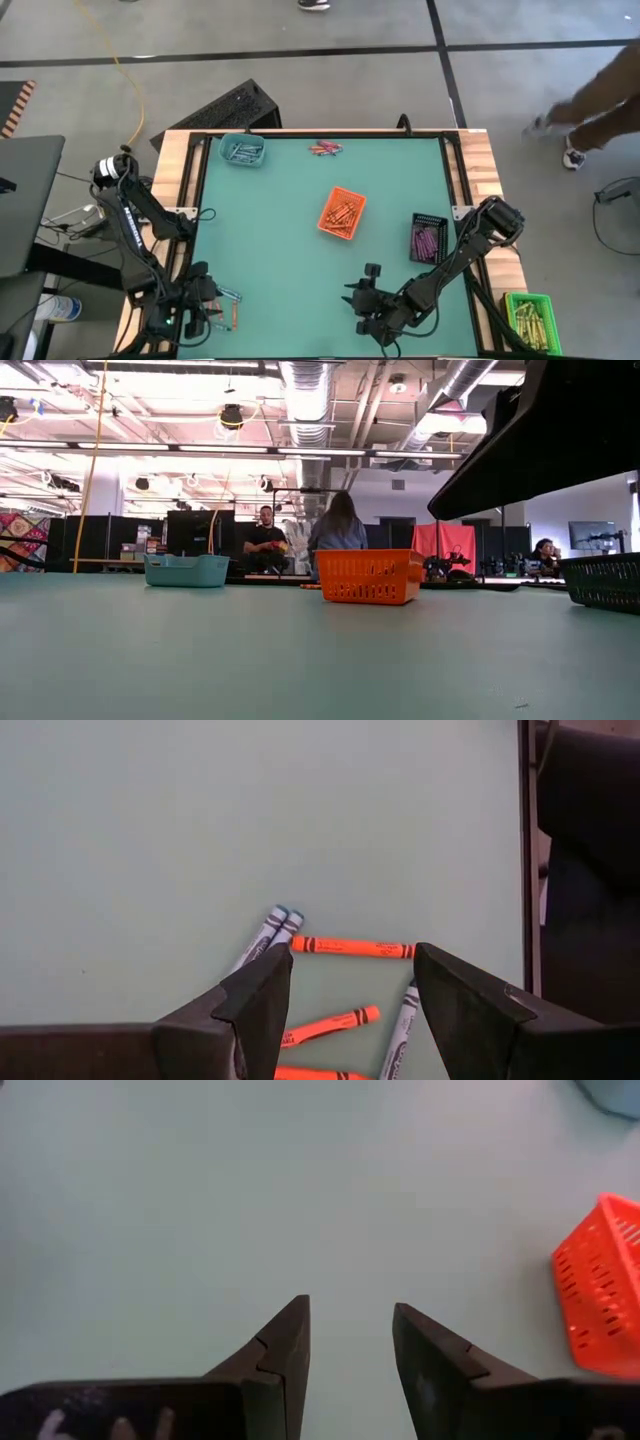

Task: Sort crayons
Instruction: Put the blue crayon into the blue bin

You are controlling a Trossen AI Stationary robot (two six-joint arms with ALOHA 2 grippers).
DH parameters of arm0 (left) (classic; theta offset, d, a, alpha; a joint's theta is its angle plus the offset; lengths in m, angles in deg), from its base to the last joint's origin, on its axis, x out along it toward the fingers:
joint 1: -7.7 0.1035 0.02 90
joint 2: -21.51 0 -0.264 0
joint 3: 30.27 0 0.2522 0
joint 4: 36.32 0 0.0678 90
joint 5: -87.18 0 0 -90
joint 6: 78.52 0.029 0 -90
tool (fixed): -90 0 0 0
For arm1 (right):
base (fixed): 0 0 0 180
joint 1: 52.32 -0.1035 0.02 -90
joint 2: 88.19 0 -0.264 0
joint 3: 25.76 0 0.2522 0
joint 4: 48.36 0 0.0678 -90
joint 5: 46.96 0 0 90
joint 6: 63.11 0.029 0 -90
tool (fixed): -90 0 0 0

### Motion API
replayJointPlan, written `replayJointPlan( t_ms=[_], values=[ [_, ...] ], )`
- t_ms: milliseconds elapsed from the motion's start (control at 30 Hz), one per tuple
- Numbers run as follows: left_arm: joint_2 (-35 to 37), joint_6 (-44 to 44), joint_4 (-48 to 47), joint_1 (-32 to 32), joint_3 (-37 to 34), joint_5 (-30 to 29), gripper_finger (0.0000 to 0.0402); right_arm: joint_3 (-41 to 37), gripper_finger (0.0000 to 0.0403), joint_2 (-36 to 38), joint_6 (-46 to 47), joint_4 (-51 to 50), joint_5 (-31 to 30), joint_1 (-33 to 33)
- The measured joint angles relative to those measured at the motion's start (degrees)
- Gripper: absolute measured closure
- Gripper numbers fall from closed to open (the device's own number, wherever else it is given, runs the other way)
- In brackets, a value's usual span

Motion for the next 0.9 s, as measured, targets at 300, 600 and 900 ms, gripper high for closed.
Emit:
replayJointPlan(
  t_ms=[300, 600, 900],
  values=[
    [0.0, -0.4, 0.0, 0.0, 0.0, 1.5, 0.0200, 0.0, 0.0258, 0.0, 0.0, 0.0, 2.8, 0.0],
    [-2.2, -2.7, -0.2, 0.0, 0.0, 8.5, 0.0200, 0.0, 0.0258, 0.0, 0.0, 0.0, 3.5, 0.0],
    [-9.8, -4.6, 3.3, 0.0, 0.0, 16.2, 0.0201, 0.0, 0.0258, 0.0, 0.1, 1.4, 5.5, 0.0]
  ],
)
